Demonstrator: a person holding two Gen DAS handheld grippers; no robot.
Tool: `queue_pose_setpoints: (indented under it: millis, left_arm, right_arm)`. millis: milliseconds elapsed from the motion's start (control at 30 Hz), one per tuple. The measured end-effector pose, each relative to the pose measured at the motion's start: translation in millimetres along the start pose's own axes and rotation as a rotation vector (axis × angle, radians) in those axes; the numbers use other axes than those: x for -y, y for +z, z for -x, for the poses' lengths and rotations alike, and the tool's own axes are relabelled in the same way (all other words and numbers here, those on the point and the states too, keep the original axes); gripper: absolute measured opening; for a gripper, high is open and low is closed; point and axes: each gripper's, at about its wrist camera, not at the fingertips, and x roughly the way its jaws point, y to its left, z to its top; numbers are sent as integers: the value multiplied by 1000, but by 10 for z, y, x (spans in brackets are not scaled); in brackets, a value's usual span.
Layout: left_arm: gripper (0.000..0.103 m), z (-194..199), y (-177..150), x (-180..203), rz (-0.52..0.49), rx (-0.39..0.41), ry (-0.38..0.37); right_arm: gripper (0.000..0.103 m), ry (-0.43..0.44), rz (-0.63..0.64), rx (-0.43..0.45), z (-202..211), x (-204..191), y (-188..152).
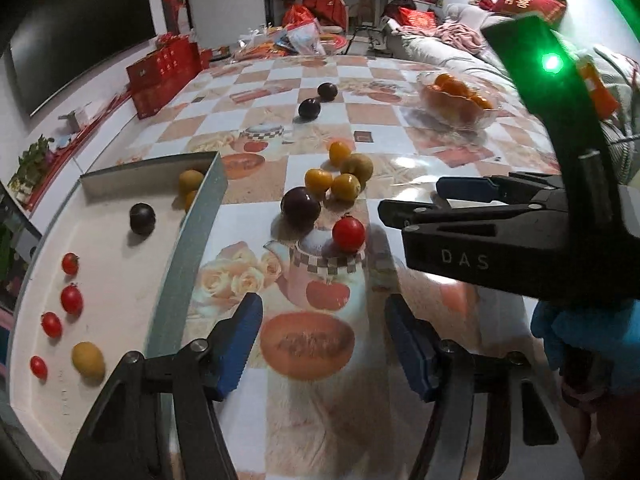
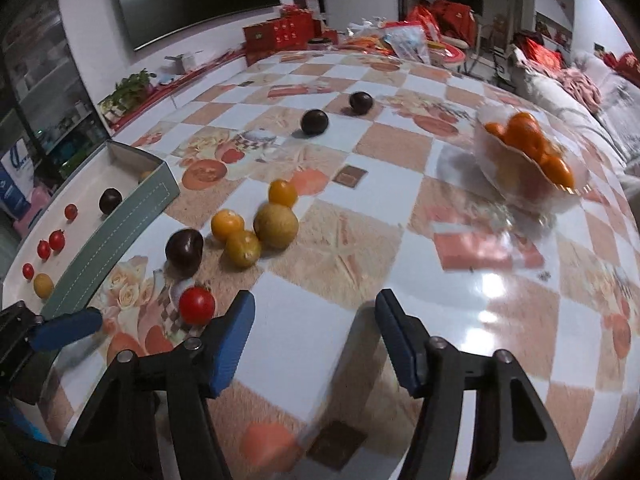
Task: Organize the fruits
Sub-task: 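Move both open tools back toward the fruit on the table, then grasp a yellow-brown fruit with the right tool while the left tool grasps a red tomato, then carry the yellow-brown fruit and red tomato in both tools over the white tray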
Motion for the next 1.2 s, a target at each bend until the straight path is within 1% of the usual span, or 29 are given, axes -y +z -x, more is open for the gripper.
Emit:
queue_pose_setpoints:
  millis: [167, 267, 300, 333, 400, 467, 500, 533, 567, 667, 767, 833, 900, 933, 967, 1033, 1200]
  left_arm:
    - [66, -160, 92, 38, 10, -1, 25]
    - [66, -238, 134, 36, 18, -8, 29]
    - [66, -264, 144, 35, 18, -11, 31]
    - [66, -280, 154, 35, 21, -9, 29]
    - [66, -305, 191, 38, 26, -8, 26]
    - [66, -332, 232, 47, 31, -9, 23]
    - [66, -346, 251, 54, 31, -10, 22]
    - [62, -361, 272, 55, 32, -10, 21]
    - [59, -369, 292, 59, 35, -9, 20]
    - [59, -393, 331, 77, 34, -9, 19]
    - [58, -410, 352, 97, 32, -7, 20]
    - [50, -411, 359, 104, 30, -3, 16]
    - [50, -410, 361, 113, 30, -3, 18]
    - [46, -407, 358, 114, 31, -1, 17]
    - [35, -397, 351, 114, 33, 4, 19]
    - [24, -382, 341, 107, 34, 5, 10]
    - [24, -333, 279, 59, 41, 8, -19]
  right_arm:
    - [64, 31, 54, 9, -120, -46, 131]
    - [59, 39, 92, 20, -178, -81, 197]
    - [55, 45, 103, 23, -197, -91, 219]
    - [53, 49, 111, 26, -209, -95, 236]
    - [52, 63, 117, 29, -230, -94, 264]
    - [49, 74, 118, 33, -243, -87, 285]
    - [35, 84, 116, 32, -248, -81, 294]
    - [28, 90, 117, 31, -251, -77, 296]
    - [28, 93, 114, 31, -252, -70, 298]
    - [28, 109, 81, 38, -208, 8, 281]
    - [28, 117, 20, 33, -169, 162, 238]
    - [28, 121, -15, 33, -142, 257, 206]
    - [28, 116, -36, 36, -117, 310, 187]
    - [28, 111, -42, 35, -107, 328, 175]
    - [28, 109, -48, 36, -94, 337, 164]
    - [28, 104, -57, 35, -73, 342, 136]
    - [28, 85, -74, 28, 21, 315, 30]
